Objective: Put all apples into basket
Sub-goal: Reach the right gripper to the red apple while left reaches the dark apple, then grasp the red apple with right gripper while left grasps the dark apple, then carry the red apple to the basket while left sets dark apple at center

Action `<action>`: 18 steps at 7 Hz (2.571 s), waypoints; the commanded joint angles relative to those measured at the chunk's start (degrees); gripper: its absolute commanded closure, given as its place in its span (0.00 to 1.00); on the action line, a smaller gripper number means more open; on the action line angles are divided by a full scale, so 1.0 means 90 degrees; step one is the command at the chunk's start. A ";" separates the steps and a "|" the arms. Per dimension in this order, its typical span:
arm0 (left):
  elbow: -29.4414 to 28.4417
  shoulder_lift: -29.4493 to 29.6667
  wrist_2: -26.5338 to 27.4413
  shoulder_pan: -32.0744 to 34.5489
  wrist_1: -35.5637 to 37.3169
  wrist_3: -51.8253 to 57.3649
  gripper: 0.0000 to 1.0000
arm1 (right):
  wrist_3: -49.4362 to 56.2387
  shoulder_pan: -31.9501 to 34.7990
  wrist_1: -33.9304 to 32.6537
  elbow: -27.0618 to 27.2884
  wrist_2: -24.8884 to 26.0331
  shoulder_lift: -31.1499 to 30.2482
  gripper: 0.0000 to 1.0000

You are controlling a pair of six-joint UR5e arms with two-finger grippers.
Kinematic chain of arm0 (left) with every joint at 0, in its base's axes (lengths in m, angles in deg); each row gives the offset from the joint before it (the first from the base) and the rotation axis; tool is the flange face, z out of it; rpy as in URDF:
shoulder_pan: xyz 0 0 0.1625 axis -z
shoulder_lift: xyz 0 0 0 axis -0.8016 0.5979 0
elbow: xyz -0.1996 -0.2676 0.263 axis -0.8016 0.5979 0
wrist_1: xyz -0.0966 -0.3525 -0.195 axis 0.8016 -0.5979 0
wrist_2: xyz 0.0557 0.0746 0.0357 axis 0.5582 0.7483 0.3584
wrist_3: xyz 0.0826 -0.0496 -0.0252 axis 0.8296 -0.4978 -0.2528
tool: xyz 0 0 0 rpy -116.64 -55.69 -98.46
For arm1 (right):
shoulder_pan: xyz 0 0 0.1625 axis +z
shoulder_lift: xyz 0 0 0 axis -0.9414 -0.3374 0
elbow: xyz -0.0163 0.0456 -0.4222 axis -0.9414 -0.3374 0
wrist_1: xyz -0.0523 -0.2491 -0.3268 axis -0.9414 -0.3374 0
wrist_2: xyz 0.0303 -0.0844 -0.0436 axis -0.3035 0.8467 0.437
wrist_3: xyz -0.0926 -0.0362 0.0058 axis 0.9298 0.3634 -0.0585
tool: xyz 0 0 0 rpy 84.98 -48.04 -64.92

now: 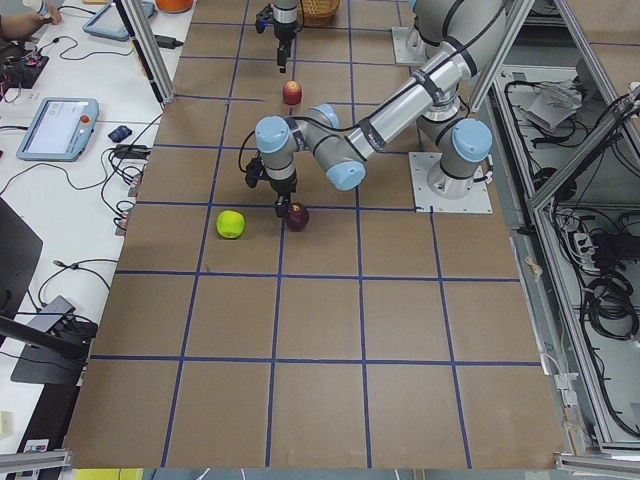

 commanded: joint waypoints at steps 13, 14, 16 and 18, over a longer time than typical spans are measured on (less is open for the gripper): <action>-0.1232 0.0692 -0.1698 0.4707 0.0053 -0.6060 1.00 | 0.4662 -0.3451 -0.0370 0.1753 -0.0134 -0.1823 0.63; -0.1232 0.1188 -0.1690 0.5132 0.0766 -0.6785 1.00 | 0.5205 -0.4231 -0.0360 0.1969 0.0012 -0.1893 0.63; -0.1271 0.1486 -0.1670 0.5233 0.1310 -0.7328 0.87 | 0.7173 -0.5988 -0.0487 0.2127 -0.0112 -0.1864 0.63; -0.1202 0.1408 -0.1019 0.5224 0.1310 -0.7271 0.00 | 0.8659 -0.7106 -0.0739 0.2068 -0.0569 -0.1815 0.49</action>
